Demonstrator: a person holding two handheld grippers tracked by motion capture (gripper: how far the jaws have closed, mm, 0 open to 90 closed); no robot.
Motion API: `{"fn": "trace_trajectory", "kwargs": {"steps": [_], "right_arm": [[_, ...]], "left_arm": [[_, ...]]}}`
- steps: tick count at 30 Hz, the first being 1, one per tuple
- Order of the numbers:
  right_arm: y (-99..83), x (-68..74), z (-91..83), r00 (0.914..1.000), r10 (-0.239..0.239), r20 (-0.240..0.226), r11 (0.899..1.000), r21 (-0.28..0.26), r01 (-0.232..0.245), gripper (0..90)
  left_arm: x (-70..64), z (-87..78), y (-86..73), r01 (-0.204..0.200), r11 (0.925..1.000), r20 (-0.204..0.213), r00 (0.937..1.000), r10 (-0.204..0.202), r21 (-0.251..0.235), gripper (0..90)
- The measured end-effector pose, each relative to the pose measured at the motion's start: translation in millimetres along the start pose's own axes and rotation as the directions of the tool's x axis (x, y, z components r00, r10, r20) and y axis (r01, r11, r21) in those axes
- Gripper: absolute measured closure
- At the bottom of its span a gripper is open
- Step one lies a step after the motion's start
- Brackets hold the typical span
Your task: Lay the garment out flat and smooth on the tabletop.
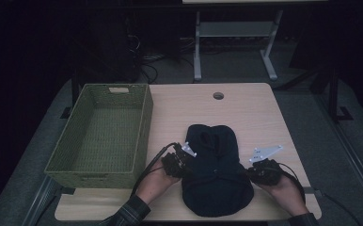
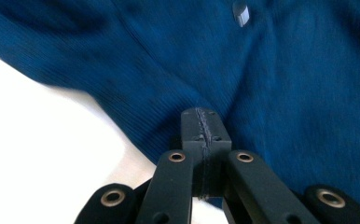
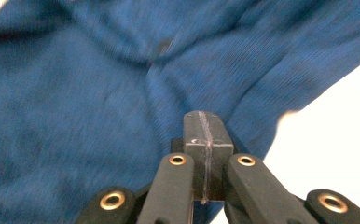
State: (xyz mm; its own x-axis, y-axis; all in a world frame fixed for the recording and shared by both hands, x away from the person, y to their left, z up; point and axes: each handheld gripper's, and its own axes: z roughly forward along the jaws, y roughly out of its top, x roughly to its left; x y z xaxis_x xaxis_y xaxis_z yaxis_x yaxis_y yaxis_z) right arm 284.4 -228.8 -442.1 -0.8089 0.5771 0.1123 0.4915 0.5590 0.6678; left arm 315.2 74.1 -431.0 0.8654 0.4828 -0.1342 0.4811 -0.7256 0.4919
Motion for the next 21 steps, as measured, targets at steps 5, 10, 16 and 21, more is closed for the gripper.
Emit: {"fn": "trace_trajectory", "kwargs": {"steps": [5,10,16,21], "right_arm": [[13.7,-13.8,7.0,0.9976,0.01,0.069,1.0,-0.023,-0.008,90.0],[25.0,-29.3,29.9,0.9956,0.022,0.091,1.0,-0.001,-0.022,90.0],[25.9,-32.5,45.1,0.9931,0.013,0.116,0.999,0.049,-0.018,90.0],[25.3,-27.0,40.3,0.9843,0.019,0.175,0.994,0.101,-0.038,90.0]], "left_arm": [[9.6,-0.9,15.8,0.008,0.999,-0.055,0.9984,-0.01,-0.044,90.0],[21.9,11.2,24.3,0.03,0.9982,-0.116,0.9926,-0.036,-0.051,90.0],[35.6,25.0,18.6,0.07,0.9974,-0.109,0.9915,-0.072,-0.019,90.0],[31.2,23.6,17.4,0.059,0.9982,-0.134,0.9894,-0.057,0.007,90.0]]}}
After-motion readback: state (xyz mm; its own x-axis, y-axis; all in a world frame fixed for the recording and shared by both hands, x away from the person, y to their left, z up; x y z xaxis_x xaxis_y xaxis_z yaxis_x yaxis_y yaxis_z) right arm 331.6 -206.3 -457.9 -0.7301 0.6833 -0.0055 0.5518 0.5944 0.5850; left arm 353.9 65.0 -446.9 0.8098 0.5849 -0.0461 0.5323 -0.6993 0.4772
